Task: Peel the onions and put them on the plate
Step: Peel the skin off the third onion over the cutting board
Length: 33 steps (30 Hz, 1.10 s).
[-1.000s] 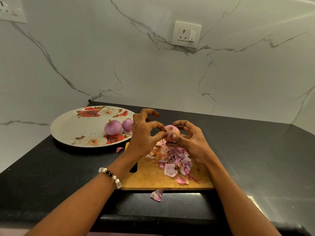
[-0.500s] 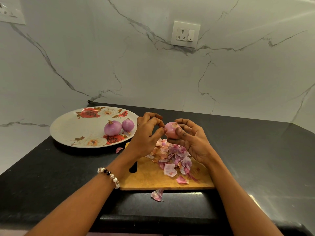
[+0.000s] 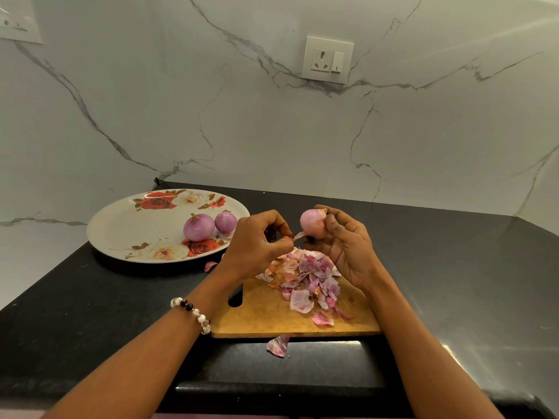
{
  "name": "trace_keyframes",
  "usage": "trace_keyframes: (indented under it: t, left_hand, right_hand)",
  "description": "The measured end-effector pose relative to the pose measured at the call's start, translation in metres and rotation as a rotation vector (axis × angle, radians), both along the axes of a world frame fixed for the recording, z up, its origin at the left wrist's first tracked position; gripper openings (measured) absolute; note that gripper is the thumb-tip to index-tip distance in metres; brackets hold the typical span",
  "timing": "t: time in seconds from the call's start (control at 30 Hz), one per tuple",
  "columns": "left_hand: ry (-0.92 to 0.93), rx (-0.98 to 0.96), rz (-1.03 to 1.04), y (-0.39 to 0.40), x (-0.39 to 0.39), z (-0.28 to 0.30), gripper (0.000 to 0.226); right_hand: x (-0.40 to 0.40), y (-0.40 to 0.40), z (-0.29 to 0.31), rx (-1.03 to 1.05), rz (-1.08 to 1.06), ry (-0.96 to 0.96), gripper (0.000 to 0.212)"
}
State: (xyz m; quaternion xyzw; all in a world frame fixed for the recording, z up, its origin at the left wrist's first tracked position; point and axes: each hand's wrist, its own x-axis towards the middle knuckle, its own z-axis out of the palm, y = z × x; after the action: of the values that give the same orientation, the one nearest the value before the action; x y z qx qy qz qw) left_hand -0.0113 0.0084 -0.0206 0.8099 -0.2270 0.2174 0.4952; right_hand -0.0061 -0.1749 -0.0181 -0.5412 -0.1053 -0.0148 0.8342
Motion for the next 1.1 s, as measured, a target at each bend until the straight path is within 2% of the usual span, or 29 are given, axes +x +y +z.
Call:
trace_keyframes:
  t: [0.2,0.33,0.57,0.73,0.87,1.0,1.1]
  left_hand:
    - [-0.006,0.057,-0.034,0.0,0.0,0.001,0.016]
    - [-0.001,0.029,-0.101,0.001,-0.001,0.002,0.025]
    - [0.002,0.014,-0.134,0.001,0.003,0.0,0.021]
    - [-0.021,0.044,0.013,0.0,0.009,-0.004,0.018]
    - [-0.013,0.044,0.121,0.005,0.011,-0.003,0.02]
    - [-0.081,0.066,0.1,0.003,0.007,-0.004,0.019]
    - [-0.096,0.101,0.068,-0.002,0.007,-0.007,0.039]
  right_hand:
    - [0.001,0.0,0.001,-0.006,-0.008,-0.002,0.024]
    - [0.0,0.0,0.0,0.01,-0.001,0.016,0.025]
    - [-0.004,0.0,0.004,0.053,0.026,0.009,0.027]
    - [-0.004,-0.001,0.003,0.085,0.069,-0.022,0.03]
    - [-0.002,-0.007,0.005,0.214,0.053,-0.034,0.035]
    - [0.001,-0.009,0.003,0.118,0.01,-0.093,0.034]
    - [0.0,-0.005,0.002,-0.016,-0.006,-0.115,0.032]
